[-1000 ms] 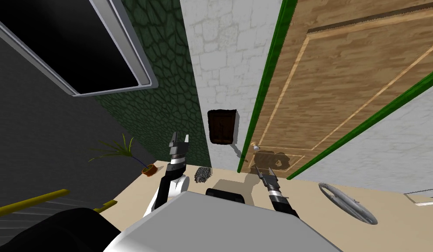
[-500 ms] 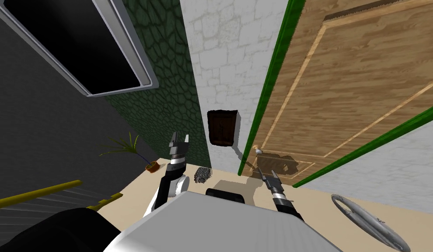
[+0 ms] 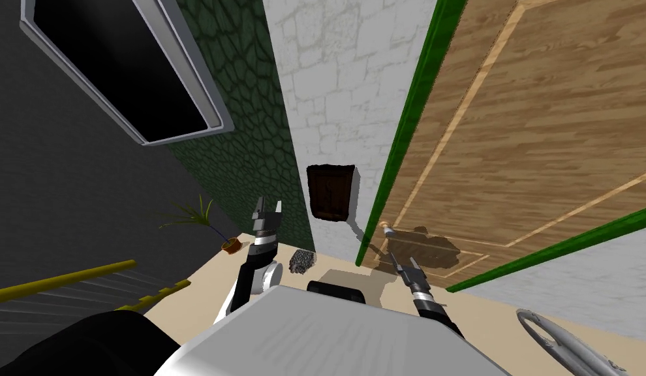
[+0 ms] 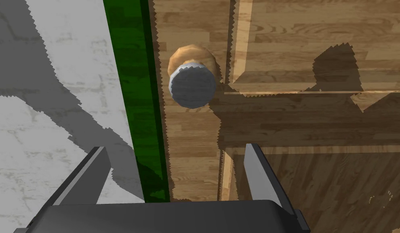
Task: Pull the door open
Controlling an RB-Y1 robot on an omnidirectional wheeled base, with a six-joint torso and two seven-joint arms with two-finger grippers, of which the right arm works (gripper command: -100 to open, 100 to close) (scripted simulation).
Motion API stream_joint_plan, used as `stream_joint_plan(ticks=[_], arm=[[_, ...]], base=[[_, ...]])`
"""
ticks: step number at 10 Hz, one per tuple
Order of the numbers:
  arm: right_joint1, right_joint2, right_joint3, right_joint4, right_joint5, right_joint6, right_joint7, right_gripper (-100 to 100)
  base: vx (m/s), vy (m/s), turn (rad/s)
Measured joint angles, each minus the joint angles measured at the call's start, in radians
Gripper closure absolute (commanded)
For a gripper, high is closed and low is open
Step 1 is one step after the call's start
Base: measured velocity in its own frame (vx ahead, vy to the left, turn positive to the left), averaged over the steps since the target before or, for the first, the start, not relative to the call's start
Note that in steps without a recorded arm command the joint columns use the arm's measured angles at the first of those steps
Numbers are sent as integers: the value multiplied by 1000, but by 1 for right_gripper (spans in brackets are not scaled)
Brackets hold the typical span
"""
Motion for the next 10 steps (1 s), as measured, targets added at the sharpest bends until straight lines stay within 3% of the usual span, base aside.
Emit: stream_joint_plan(ticks=[2, 4, 5, 6, 7, 10], arm=[[-20, 19, -28, 30, -16, 9, 10, -100], [-48, 48, -73, 53, -44, 36, 40, -100], [-72, 66, -91, 91, -53, 43, 45, -100], [-81, 77, -110, 98, -65, 53, 57, -100], [-83, 77, -112, 97, -66, 56, 61, 100], [-81, 75, -111, 100, -65, 55, 57, 100]], base=[[116, -97, 348], [128, -140, 297], [104, -149, 255], [45, -73, 53], [-2, 9, -36], [-12, 18, -10]])
